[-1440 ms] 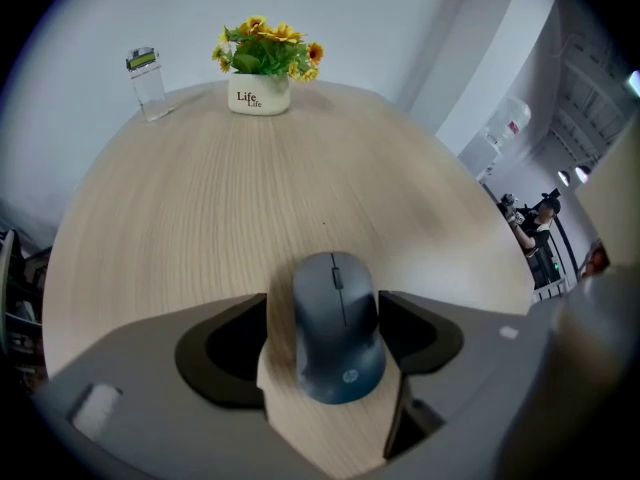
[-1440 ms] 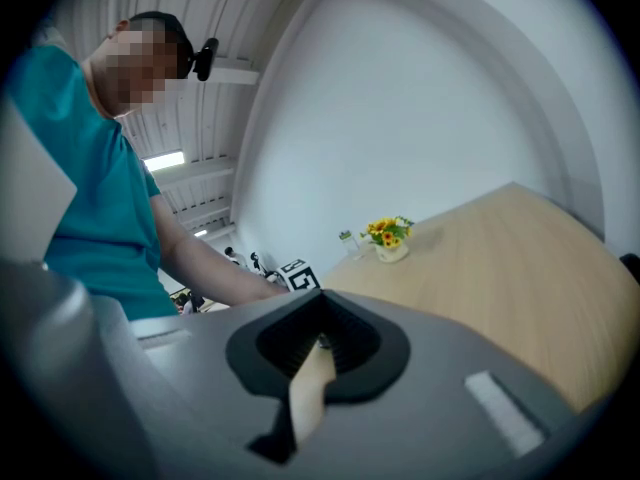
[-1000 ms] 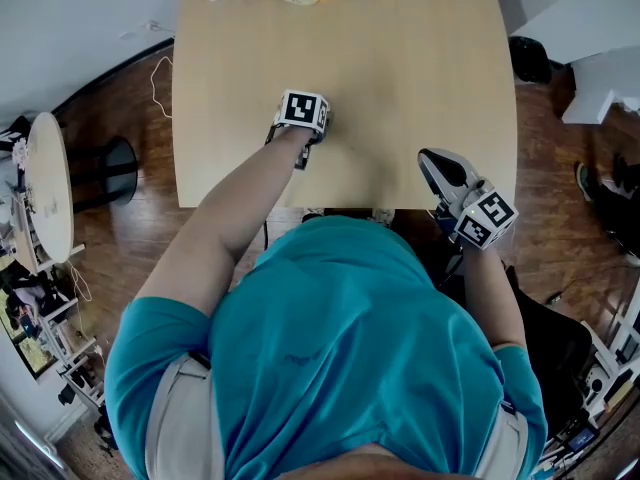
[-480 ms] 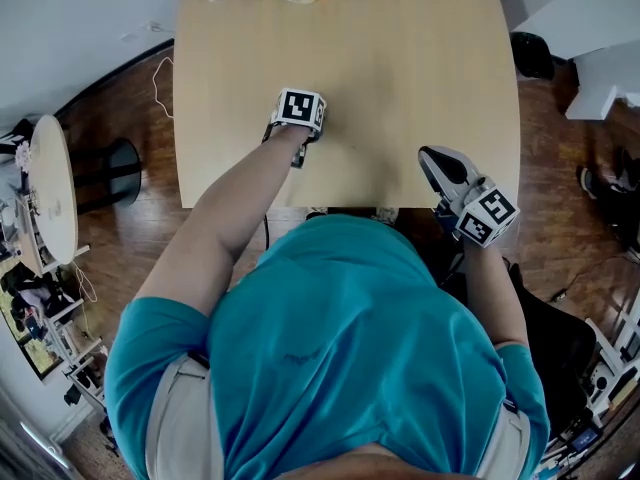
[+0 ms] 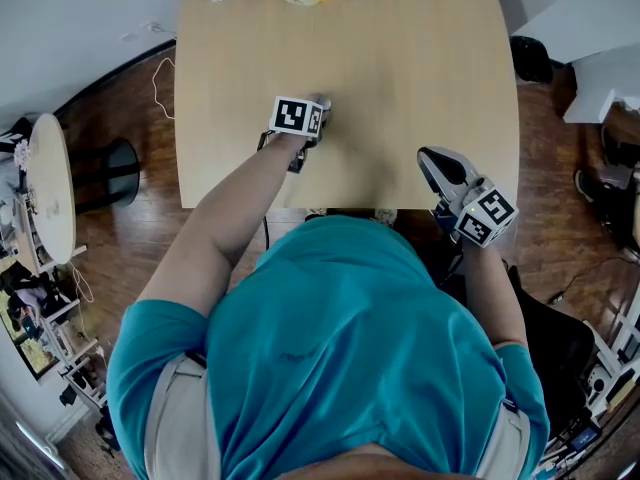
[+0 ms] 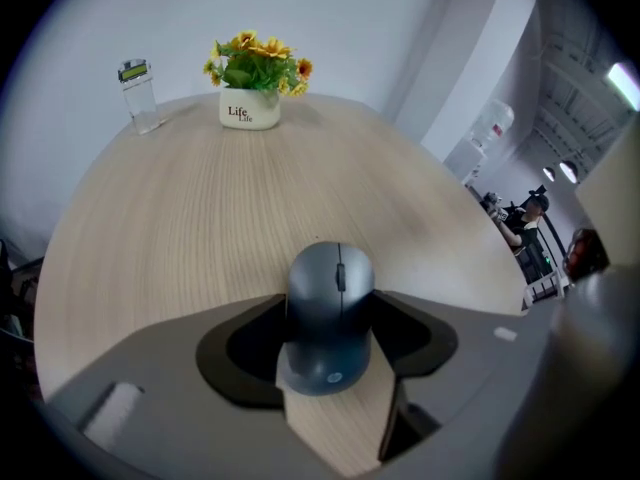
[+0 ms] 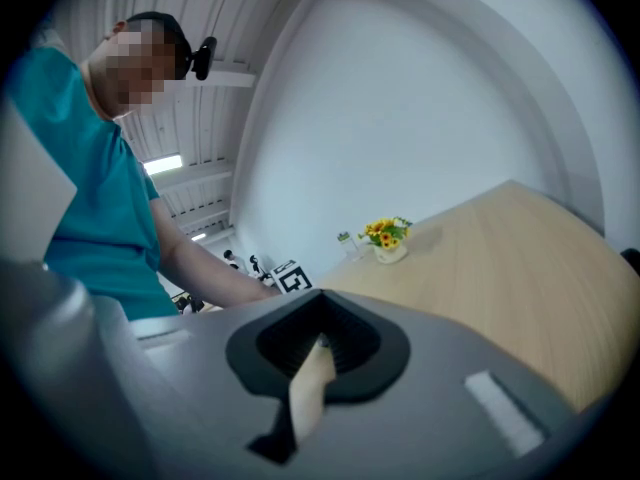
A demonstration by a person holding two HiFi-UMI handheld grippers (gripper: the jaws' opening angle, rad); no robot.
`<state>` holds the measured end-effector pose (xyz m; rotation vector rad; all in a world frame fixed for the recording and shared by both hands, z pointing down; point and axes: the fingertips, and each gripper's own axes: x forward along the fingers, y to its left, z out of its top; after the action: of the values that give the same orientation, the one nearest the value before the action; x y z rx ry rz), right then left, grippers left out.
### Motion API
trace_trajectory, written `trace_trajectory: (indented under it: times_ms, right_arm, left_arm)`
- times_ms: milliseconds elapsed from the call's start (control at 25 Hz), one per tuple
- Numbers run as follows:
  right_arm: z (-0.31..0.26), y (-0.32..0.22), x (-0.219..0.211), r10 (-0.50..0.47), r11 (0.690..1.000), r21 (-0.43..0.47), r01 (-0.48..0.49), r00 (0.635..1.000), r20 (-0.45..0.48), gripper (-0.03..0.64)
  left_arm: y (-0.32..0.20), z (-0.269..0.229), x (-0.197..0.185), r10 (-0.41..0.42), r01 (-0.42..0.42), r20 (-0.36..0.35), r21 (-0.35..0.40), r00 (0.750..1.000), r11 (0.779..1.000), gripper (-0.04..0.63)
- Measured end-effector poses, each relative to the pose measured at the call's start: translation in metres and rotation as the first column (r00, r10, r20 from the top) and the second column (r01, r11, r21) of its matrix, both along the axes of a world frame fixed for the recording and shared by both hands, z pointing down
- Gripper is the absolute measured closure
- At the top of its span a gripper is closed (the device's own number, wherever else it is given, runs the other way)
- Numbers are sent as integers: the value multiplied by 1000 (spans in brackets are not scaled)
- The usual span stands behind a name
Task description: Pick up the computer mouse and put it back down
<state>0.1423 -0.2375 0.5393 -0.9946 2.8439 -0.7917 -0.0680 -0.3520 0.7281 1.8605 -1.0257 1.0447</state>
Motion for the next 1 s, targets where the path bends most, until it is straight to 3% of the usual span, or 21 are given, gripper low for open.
trace_trajectory:
  times_ms: [360,680,1000]
  right_arm:
    - [-7,-6,-7,-19,1000,22,20,1000,-12,614]
    - [-22,-8,-18,-49,997,54,50,999,-24,614]
    - [-36,-11,-32,-75,994,82,78,996,-40,614]
  left_arm:
    - [4,-48,3,18,1,-151,122,988,993,316]
    - [16,-114,3,80,3,-316,256,945,967,318]
    - [30,-164,-2,120,22,-395,338,911,941,318]
